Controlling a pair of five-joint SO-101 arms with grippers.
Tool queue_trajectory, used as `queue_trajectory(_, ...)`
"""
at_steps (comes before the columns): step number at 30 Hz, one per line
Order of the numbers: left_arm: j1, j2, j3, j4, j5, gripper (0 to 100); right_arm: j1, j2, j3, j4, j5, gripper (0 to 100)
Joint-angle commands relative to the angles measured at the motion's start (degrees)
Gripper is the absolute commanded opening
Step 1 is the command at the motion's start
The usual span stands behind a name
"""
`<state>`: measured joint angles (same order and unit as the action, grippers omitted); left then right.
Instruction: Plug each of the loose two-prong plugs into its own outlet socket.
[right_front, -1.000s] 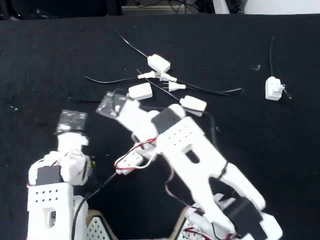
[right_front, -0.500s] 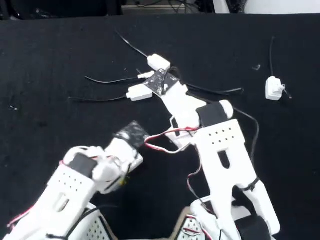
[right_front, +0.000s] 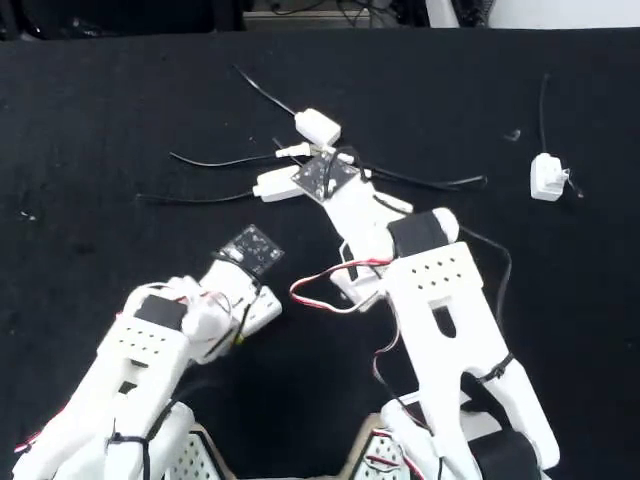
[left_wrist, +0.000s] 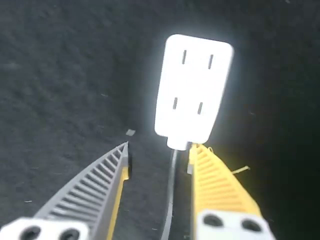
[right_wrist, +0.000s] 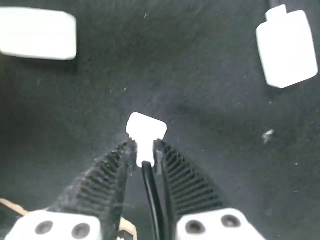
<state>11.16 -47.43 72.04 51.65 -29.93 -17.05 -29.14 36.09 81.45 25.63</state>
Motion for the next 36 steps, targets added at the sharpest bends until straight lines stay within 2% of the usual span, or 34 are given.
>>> queue_trajectory(1,-3.56,-0.09,-1.45,-2.46,-2.46,20,0.79,-2.51,-0.22,-1.05,0.0,1.1)
queue_trajectory(8,-4.62,0.18,-2.68,-5.8,-4.75,20,0.7,-2.51,-0.48,-1.05,0.26,1.1)
queue_trajectory(14,-10.59,0.18,-3.12,-11.6,-4.48,20,0.53,-2.51,-0.57,-1.23,4.75,1.1)
queue_trajectory(16,-11.91,0.18,-3.03,-13.8,-4.13,20,-1.41,-2.51,-0.66,-1.32,6.95,1.1)
queue_trajectory(20,-11.91,0.26,-1.19,-17.93,1.32,20,-8.0,-2.51,-0.75,-1.93,7.91,1.1)
queue_trajectory(23,-12.62,-0.53,-1.54,-13.63,2.55,20,-9.67,-2.51,-0.75,-3.34,7.74,1.1)
queue_trajectory(26,-15.16,-1.05,-8.48,-1.14,2.81,20,-8.97,-2.51,-0.75,-3.96,7.74,1.1)
queue_trajectory(29,-12.88,-0.88,-12.7,10.9,2.73,20,-7.82,-2.51,-0.66,-4.66,7.74,1.1)
queue_trajectory(31,-10.07,-0.88,-12.62,15.74,2.55,20,-7.56,-2.51,-0.66,-4.66,7.74,1.1)
queue_trajectory(34,-6.2,-0.79,-9.01,15.91,2.55,20,-7.82,-2.51,-0.66,-4.66,7.65,1.1)
queue_trajectory(36,-5.05,-0.79,-5.23,12.31,2.55,20,-7.82,-2.51,-0.66,-4.66,7.65,1.1)
